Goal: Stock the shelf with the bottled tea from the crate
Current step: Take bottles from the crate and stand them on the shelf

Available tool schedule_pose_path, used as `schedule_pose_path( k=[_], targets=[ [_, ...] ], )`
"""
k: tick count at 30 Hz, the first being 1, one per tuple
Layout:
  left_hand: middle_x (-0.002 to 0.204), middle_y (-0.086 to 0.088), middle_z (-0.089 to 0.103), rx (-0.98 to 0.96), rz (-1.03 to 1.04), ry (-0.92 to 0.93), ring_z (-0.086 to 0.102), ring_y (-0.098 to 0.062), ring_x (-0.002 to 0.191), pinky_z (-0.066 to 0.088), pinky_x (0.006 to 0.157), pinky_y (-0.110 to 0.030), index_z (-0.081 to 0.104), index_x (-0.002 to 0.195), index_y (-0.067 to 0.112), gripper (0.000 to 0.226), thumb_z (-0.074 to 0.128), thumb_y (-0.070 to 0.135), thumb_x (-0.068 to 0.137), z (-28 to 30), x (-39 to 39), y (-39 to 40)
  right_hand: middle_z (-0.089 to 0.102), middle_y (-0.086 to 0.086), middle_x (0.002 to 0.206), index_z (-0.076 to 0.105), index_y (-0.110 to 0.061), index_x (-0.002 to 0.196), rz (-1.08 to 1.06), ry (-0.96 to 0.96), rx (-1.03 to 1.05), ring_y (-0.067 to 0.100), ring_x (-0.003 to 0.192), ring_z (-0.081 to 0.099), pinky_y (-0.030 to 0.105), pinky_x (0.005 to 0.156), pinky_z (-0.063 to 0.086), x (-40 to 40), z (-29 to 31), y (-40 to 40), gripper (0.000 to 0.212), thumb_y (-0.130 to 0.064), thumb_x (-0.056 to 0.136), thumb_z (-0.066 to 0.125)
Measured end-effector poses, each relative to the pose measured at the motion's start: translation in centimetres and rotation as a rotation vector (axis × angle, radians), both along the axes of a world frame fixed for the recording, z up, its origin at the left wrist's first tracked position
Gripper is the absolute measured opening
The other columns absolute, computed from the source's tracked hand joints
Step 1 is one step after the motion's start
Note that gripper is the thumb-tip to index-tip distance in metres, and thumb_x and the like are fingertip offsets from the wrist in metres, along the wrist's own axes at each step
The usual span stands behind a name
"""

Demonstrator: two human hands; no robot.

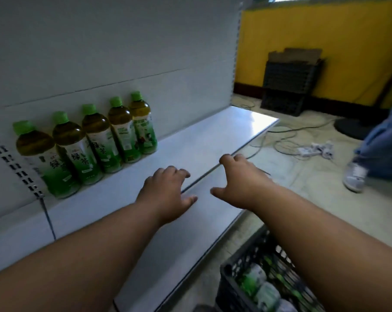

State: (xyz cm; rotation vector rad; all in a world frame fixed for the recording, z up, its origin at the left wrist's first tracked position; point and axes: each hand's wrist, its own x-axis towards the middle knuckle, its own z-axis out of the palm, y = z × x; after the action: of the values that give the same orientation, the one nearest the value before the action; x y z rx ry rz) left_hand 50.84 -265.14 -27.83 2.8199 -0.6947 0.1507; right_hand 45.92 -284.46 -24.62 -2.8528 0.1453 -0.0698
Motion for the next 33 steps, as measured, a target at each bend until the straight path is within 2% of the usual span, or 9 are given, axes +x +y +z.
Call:
schedule_pose_path(
  k=[9,16,18,20,22,25,27,30,33],
  targets=[
    [0.132,-0.003,0.049,0.052,-0.336,0.058,0.046,-0.028,0.122,0.042,0.096,-0.041,0.045,0.136,0.030,0.066,0.057,0.067,0.083,-1.3,-18.3,-10.5,0.048,0.011,0.127,0.044,-0.024,0.129,-0.396,0.182,0.008,0.034,0.115,0.052,0.041,0.091,0.048,-24.1,0.2,-7.1,0.070,-0.060,0.075,0.070],
    [0.129,-0.003,0.050,0.152,-0.506,0.131,0.046,-0.025,0.120,0.040,0.097,-0.041,0.046,0.135,0.025,0.068,0.047,0.071,0.084,-10.3,-23.6,-15.8,0.045,0.016,0.140,0.041,-0.017,0.139,-0.674,0.283,0.151,0.036,0.121,0.051,0.041,0.093,0.047,-29.6,-7.0,-12.5,0.075,-0.057,0.082,0.067],
    [0.137,-0.004,0.048,0.192,-0.515,0.148,0.042,-0.024,0.127,0.036,0.104,-0.040,0.044,0.137,0.023,0.072,0.043,0.073,0.084,-13.9,-24.1,-17.1,0.043,0.016,0.143,0.039,-0.015,0.142,-0.762,0.306,0.235,0.035,0.121,0.051,0.041,0.093,0.049,-30.1,-10.6,-14.0,0.076,-0.056,0.083,0.067],
    [0.157,-0.009,0.030,0.235,-0.497,0.185,0.022,-0.025,0.145,0.018,0.117,-0.039,0.030,0.150,0.017,0.088,0.034,0.077,0.085,-17.0,-24.7,-18.2,0.044,0.014,0.141,0.040,-0.015,0.141,-0.848,0.317,0.316,0.032,0.118,0.053,0.039,0.089,0.049,-30.6,-14.2,-15.2,0.074,-0.054,0.084,0.067],
    [0.166,-0.012,0.000,0.279,-0.501,0.232,-0.005,-0.025,0.151,-0.004,0.120,-0.038,0.007,0.157,0.011,0.101,0.019,0.081,0.085,-20.1,-25.5,-19.8,0.048,0.014,0.138,0.043,-0.013,0.139,-0.944,0.342,0.399,0.031,0.116,0.054,0.039,0.088,0.049,-30.7,-18.0,-16.8,0.072,-0.053,0.084,0.068],
    [0.156,-0.018,-0.032,0.355,-0.546,0.264,-0.033,-0.029,0.143,-0.018,0.117,-0.042,-0.022,0.151,0.005,0.107,-0.006,0.083,0.079,-23.2,-26.8,-21.6,0.055,0.013,0.129,0.049,-0.013,0.131,-1.049,0.393,0.495,0.030,0.109,0.058,0.037,0.086,0.050,-30.8,-23.2,-18.8,0.064,-0.051,0.084,0.069],
    [0.151,-0.018,-0.040,0.379,-0.554,0.264,-0.042,-0.029,0.138,-0.020,0.116,-0.044,-0.032,0.144,0.004,0.105,-0.014,0.082,0.076,-24.4,-27.1,-22.1,0.058,0.012,0.123,0.052,-0.013,0.125,-1.085,0.425,0.528,0.027,0.100,0.058,0.034,0.079,0.049,-30.9,-26.6,-20.0,0.058,-0.051,0.084,0.069],
    [0.155,-0.019,-0.033,0.347,-0.555,0.259,-0.033,-0.028,0.144,-0.013,0.120,-0.044,-0.028,0.146,0.001,0.105,-0.008,0.081,0.081,-25.1,-26.9,-22.1,0.058,0.015,0.124,0.049,-0.008,0.129,-1.137,0.545,0.529,0.031,0.103,0.058,0.033,0.073,0.046,-30.9,-31.2,-21.5,0.067,-0.056,0.085,0.066],
    [0.162,-0.022,-0.009,0.285,-0.580,0.260,-0.011,-0.032,0.150,0.004,0.121,-0.046,-0.005,0.152,-0.004,0.103,0.015,0.075,0.088,-25.1,-26.8,-22.4,0.049,0.021,0.138,0.039,-0.004,0.142,-1.194,0.661,0.592,0.037,0.119,0.053,0.037,0.080,0.045,-29.9,-35.8,-22.7,0.088,-0.065,0.083,0.062]
  ],
)
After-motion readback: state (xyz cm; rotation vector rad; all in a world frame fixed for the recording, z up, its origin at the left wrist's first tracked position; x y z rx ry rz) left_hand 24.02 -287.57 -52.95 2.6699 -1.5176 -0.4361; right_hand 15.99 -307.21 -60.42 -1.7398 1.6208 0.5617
